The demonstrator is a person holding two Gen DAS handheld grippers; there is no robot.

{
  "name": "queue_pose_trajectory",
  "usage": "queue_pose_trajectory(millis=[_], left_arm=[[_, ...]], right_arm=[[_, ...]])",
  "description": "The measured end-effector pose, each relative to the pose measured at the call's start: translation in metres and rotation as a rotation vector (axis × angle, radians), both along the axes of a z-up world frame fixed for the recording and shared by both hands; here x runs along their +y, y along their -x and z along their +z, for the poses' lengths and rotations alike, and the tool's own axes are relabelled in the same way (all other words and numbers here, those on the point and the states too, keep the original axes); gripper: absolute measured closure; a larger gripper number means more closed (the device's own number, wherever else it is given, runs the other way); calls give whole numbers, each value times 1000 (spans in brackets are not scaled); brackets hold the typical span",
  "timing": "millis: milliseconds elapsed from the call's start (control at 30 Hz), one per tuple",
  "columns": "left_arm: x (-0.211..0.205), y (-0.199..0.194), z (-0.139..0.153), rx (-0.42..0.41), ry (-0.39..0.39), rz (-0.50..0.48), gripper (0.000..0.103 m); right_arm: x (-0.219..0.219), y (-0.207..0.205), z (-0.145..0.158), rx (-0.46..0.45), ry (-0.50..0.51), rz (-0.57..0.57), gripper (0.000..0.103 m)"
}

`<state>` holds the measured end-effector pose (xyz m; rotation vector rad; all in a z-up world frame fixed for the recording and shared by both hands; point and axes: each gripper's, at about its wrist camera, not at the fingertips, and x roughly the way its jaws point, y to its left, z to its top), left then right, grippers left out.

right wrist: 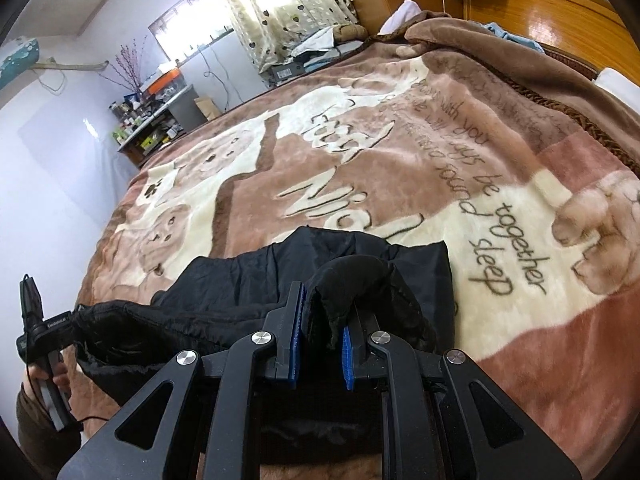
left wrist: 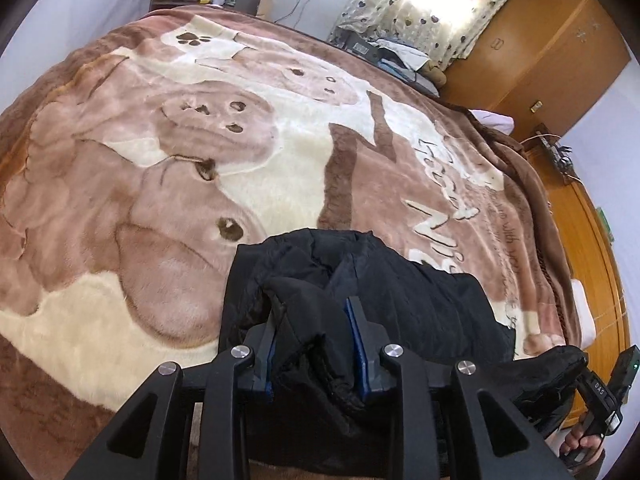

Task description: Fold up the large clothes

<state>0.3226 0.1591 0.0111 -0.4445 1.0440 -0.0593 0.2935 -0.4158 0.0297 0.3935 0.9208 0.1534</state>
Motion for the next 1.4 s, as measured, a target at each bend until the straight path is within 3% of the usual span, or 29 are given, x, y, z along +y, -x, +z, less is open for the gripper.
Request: queue_pose_trajectory(millis=[133,200,267,433,500,600,733,800,867,1000,1167,1267,1400], left_arm=[[0,-15,-8,22,-10,14,72],[-1,-21,-9,22,-33,19,66],[1,-22,-4,-11,-61,29,50],[15,-14,14,-85,-29,37,28],[21,-6,21,-112,-61,38,27],[33,10,29,-156,-83,32,26],[51,27,30,-177,-72,30,16],[56,31,20,-163,-87,11,15],[59,32,8,-136,-81,-2,15],[53,28,-22,-78,-74,-61,15],[28,10,-42,-77,-121,-165,15],[15,-8,-49,-73,-129,-192,15],[0,-35,-59,-51,-155,-218,15]], right_arm=[[-1,-15,-7,30,-4,-2,86],[-1,-22,-9,56,-4,-3,85],[-2,-27,-8,82,-2,-2,84],[0,-30,-4,85,14,-6,81],[0,-29,-1,82,8,-9,78],[-7,-25,7,78,-41,-22,66],[-19,-9,37,-23,-48,-54,35],[-22,-1,48,-71,-35,-46,33],[-20,5,52,-101,58,-17,33],[-13,10,27,-88,190,85,33],[-9,-3,-35,10,300,190,33],[-15,-19,-60,39,289,183,33],[-20,-37,-74,36,165,185,33]])
